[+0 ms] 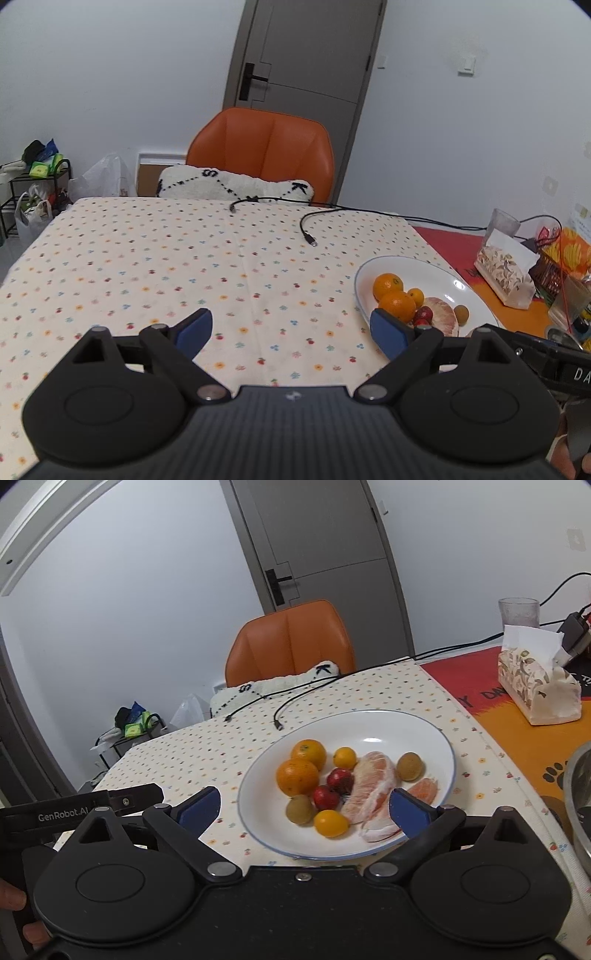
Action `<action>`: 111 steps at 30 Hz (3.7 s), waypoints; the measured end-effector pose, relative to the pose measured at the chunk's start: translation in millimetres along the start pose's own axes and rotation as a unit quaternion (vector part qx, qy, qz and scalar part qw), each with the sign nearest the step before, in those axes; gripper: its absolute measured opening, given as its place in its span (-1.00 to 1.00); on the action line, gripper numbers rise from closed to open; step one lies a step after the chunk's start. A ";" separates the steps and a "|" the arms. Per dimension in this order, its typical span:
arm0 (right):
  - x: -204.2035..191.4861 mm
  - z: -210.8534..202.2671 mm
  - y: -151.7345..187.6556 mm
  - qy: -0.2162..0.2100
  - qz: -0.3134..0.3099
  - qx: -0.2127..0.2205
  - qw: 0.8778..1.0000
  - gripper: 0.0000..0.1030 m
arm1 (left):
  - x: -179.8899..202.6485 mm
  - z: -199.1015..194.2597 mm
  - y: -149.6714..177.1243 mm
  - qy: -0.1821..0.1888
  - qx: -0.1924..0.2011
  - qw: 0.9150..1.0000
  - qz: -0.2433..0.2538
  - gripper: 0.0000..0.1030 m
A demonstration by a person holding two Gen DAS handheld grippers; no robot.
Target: Organize fruits
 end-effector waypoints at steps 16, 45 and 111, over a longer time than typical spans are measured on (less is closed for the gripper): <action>-31.9 -19.6 1.4 -0.023 -0.020 0.009 0.999 0.93 | -22.9 -48.7 -5.0 -0.010 0.031 0.999 -0.003 0.77; -80.1 -78.5 0.5 -0.044 -0.036 0.010 0.998 1.00 | -55.7 -136.9 -4.7 -0.027 0.034 0.999 -0.012 1.00; -106.4 -128.1 21.5 -0.068 -0.059 -0.061 0.994 1.00 | -75.7 -180.7 20.2 -0.065 -0.013 0.997 0.029 1.00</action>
Point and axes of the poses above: each gripper's, at about its wrist camera, not at the fingertips, and z roughly the way its jaws point, x to its right, y to its underside, the point moved 6 cm from there along z, roughly the way its jaws point, and after that the axes turned 1 degree about z, right-handed, at the moved point
